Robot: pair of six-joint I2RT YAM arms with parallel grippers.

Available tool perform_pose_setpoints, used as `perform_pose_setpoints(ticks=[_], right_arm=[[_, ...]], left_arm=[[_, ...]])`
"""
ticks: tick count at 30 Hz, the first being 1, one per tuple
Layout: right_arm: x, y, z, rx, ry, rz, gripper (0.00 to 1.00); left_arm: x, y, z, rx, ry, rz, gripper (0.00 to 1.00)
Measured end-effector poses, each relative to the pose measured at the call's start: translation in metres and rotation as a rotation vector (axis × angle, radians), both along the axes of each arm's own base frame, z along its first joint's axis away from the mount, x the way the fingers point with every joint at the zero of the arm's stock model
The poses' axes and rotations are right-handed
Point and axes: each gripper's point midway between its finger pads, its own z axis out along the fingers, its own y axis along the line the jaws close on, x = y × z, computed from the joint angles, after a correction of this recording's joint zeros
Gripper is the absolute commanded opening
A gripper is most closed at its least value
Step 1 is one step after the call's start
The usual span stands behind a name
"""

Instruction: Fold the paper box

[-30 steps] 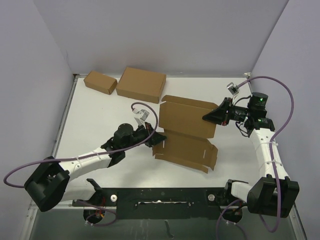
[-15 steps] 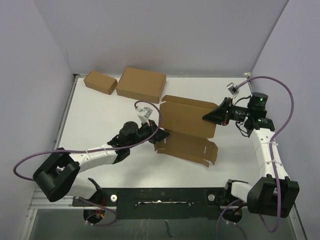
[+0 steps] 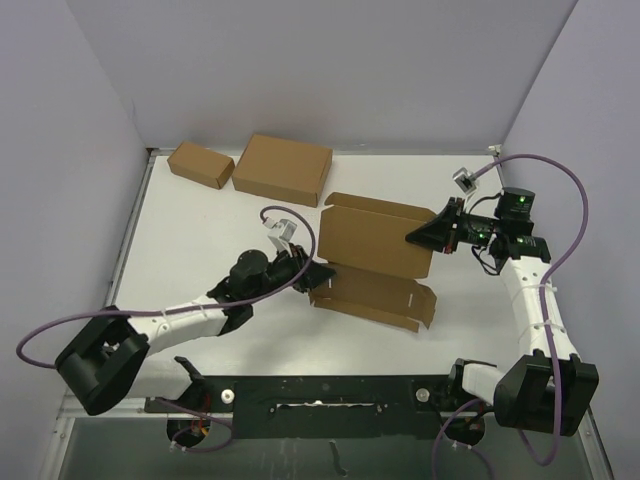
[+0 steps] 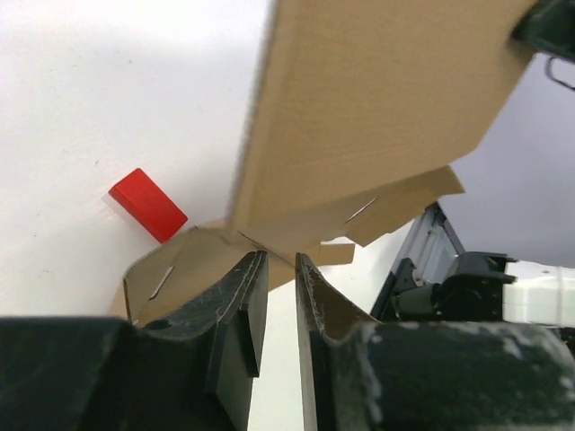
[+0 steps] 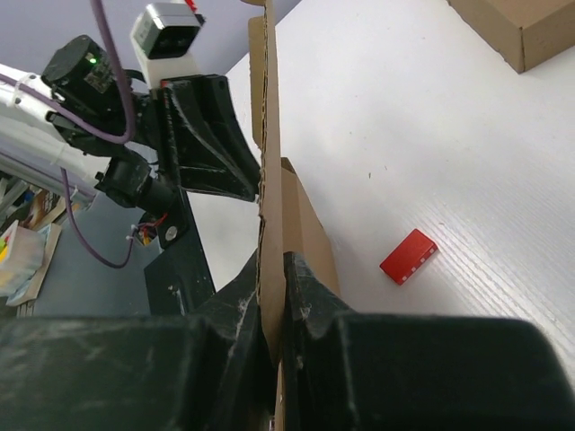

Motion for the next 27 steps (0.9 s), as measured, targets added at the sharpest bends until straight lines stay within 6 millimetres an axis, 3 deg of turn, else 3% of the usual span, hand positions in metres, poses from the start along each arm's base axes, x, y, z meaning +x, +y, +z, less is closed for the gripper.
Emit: perform_pose_setpoints(ticks=[2, 9, 16, 19, 24, 27], right_arm=[[0.001, -0.002, 0.0, -0.007, 0.001, -0.011, 0.0], [0.004, -0.009, 0.007, -0.017, -0.017, -0.034, 0.0], [0.005, -0.012, 0.006, -0.02, -0.009, -0.049, 0.0], [0.005, -0.012, 0.006, -0.017, 0.004, -0.054, 0.0], [0.007, -0.012, 0.006, -0.017, 0.004, -0.059, 0.0], [0.008, -0.013, 0.007, -0.015, 0.009, -0.065, 0.0]], left_arm=[[-0.007, 0.006, 0.008, -0.017, -0.007, -0.002, 0.22], [-0.034, 0.03, 0.073, -0.119, -0.087, -0.004, 0.34], [-0.042, 0.036, 0.083, -0.104, -0.017, 0.006, 0.35], [-0.052, 0.012, 0.086, -0.074, 0.031, -0.014, 0.42], [-0.081, -0.05, 0.094, -0.003, 0.082, -0.033, 0.46], [-0.085, -0.079, 0.091, 0.033, 0.128, -0.002, 0.5]])
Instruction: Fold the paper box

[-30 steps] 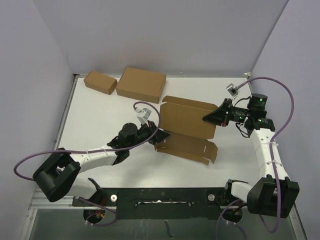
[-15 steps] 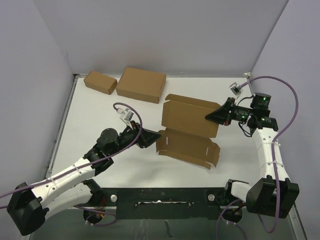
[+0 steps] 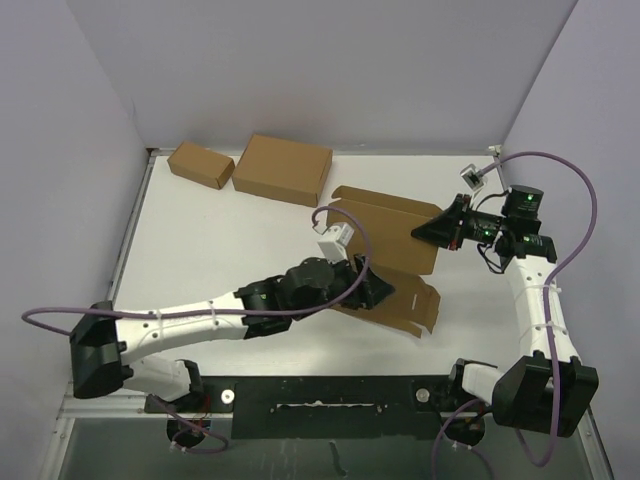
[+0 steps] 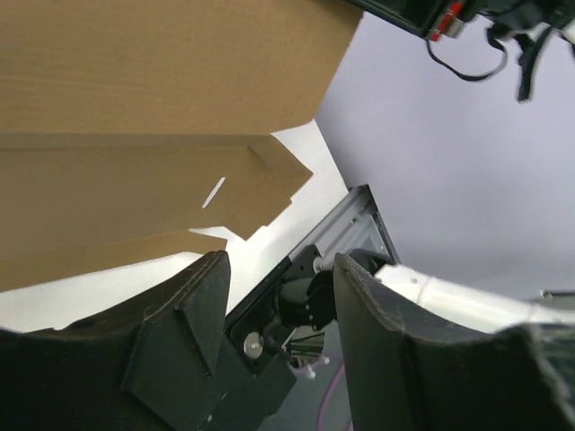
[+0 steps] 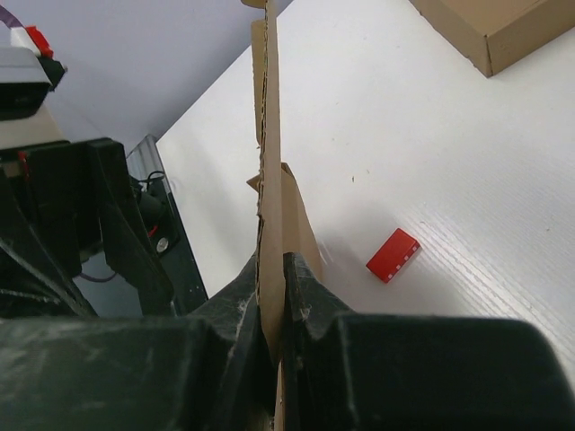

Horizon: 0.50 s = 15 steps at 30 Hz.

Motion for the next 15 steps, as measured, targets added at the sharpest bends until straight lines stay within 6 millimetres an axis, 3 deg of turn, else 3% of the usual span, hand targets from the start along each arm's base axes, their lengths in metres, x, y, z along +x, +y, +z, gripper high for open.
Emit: perform_pose_setpoints(ticks=[3, 9, 15], right_arm=[[0.001, 0.0, 0.0, 0.0, -0.001, -0.003, 0.0], [0.001, -0.001, 0.001, 0.001, -0.004, -0.004, 0.0], [0.002, 0.0, 0.001, 0.003, -0.003, -0.004, 0.0]], left_arm=[[0.002, -0.025, -0.012, 0.044, 0.038, 0.039, 0.52], [0.004, -0.052, -0.032, 0.112, 0.093, 0.102, 0.54], [0.006, -0.074, -0.023, 0.133, 0.118, 0.156, 0.56]])
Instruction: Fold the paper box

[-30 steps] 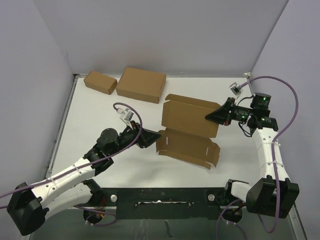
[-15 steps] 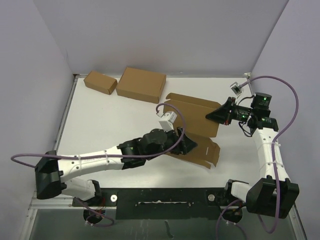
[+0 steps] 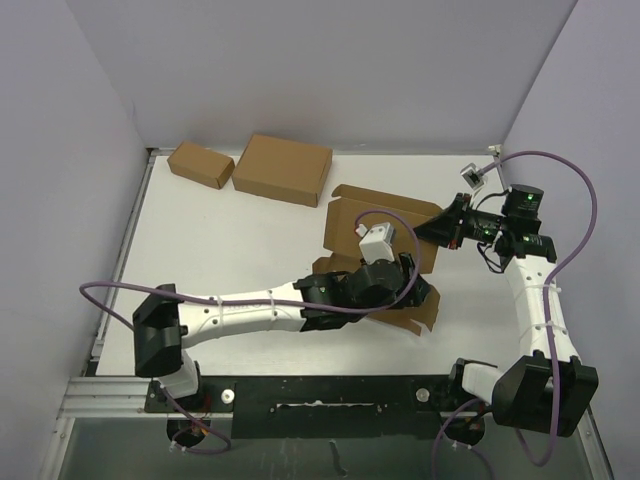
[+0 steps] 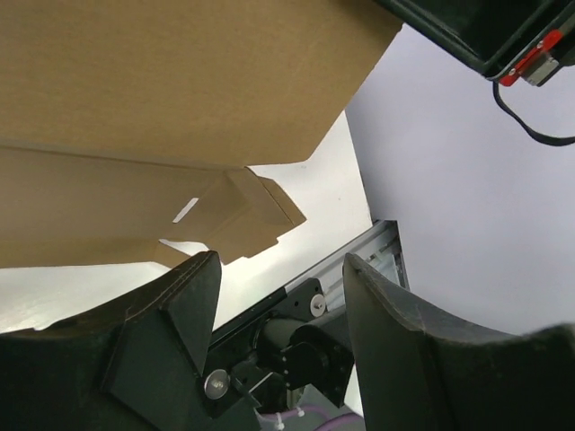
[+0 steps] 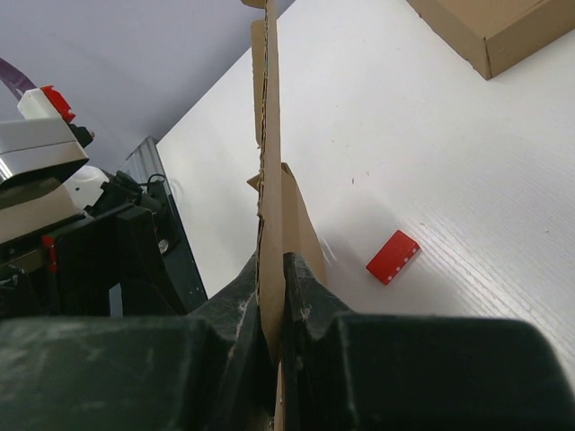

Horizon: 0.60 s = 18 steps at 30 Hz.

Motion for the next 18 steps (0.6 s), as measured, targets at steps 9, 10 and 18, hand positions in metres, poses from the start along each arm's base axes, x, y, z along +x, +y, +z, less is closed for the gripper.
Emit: perform_pose_setpoints(ticks=[9, 10, 18], right_arm=[[-0.002, 0.0, 0.0, 0.004, 0.007, -0.002, 0.0], [-0.002, 0.001, 0.0, 0.004, 0.006, -0.002, 0.0], [-0.004, 0.001, 0.0, 0.003, 0.002, -0.002, 0.0]], left_arm=[[0.003, -0.023, -0.016, 0.118, 0.047, 0.045, 0.56], [0.003, -0.024, -0.021, 0.135, 0.05, 0.046, 0.56], [0.006, -0.028, -0.04, 0.236, 0.043, 0.041, 0.51]])
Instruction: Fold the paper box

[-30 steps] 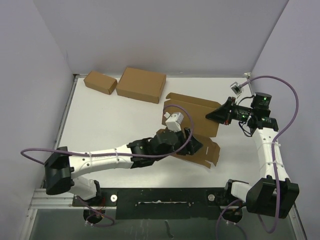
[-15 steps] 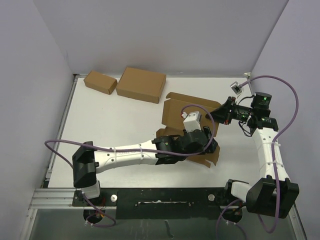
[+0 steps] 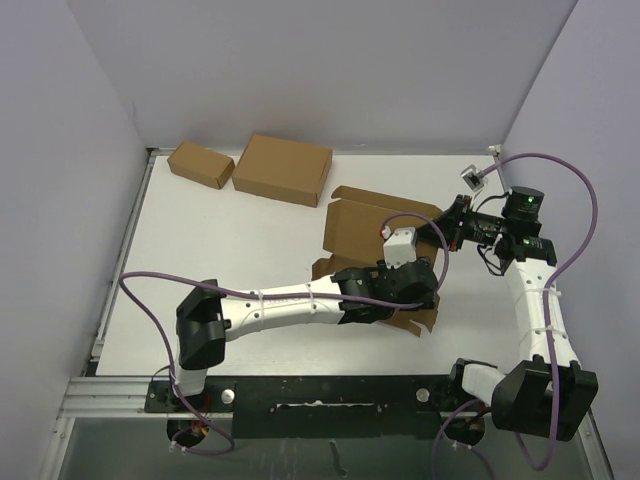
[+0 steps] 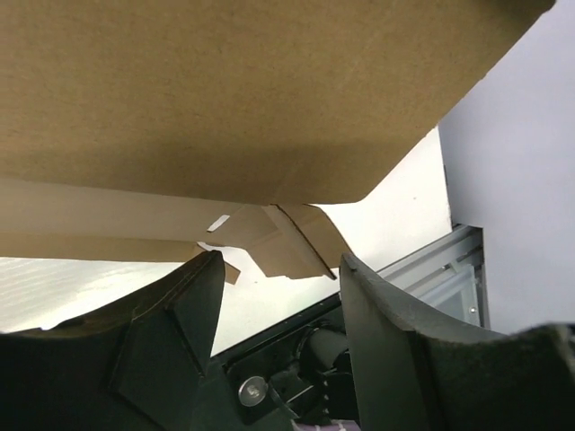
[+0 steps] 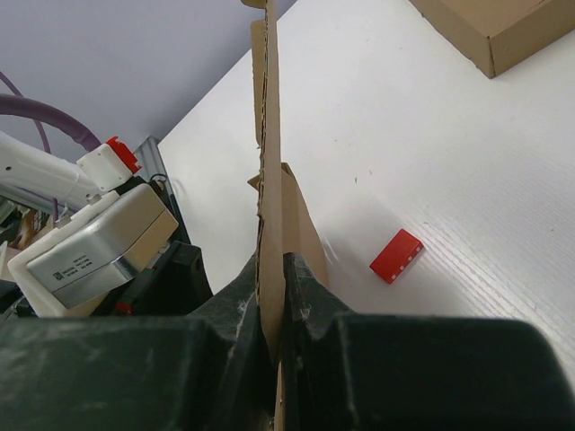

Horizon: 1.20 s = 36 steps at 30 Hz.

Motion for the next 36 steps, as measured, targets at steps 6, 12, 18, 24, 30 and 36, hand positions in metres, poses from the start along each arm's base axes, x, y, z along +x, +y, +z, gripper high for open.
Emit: perform_pose_setpoints(ticks=[6, 12, 18, 24, 30, 36], right_arm=[[0.0, 0.0, 0.0, 0.0, -0.002, 0.0, 0.0], [0.0, 0.0, 0.0, -0.001, -0.004, 0.0, 0.0], [0.0, 0.0, 0.0, -0.001, -0.005, 0.0, 0.0], [0.0, 0.0, 0.0, -0.001, -0.005, 0.0, 0.0], [0.0, 0.0, 0.0, -0.001, -0.005, 0.001, 0.0], [0.0, 0.0, 0.0, -0.001, -0.005, 0.001, 0.0]], left_arm=[[0.004, 0.009, -0.006, 0.054, -0.024, 0.01, 0.44], [0.01, 0.021, -0.023, 0.122, -0.062, 0.014, 0.4], [0.014, 0.033, -0.05, 0.198, -0.089, -0.009, 0.36], [0.021, 0.036, -0.052, 0.207, -0.124, -0.022, 0.36], [0.03, 0.04, -0.037, 0.172, -0.151, 0.004, 0.36], [0.038, 0.045, -0.025, 0.146, -0.169, 0.032, 0.35]])
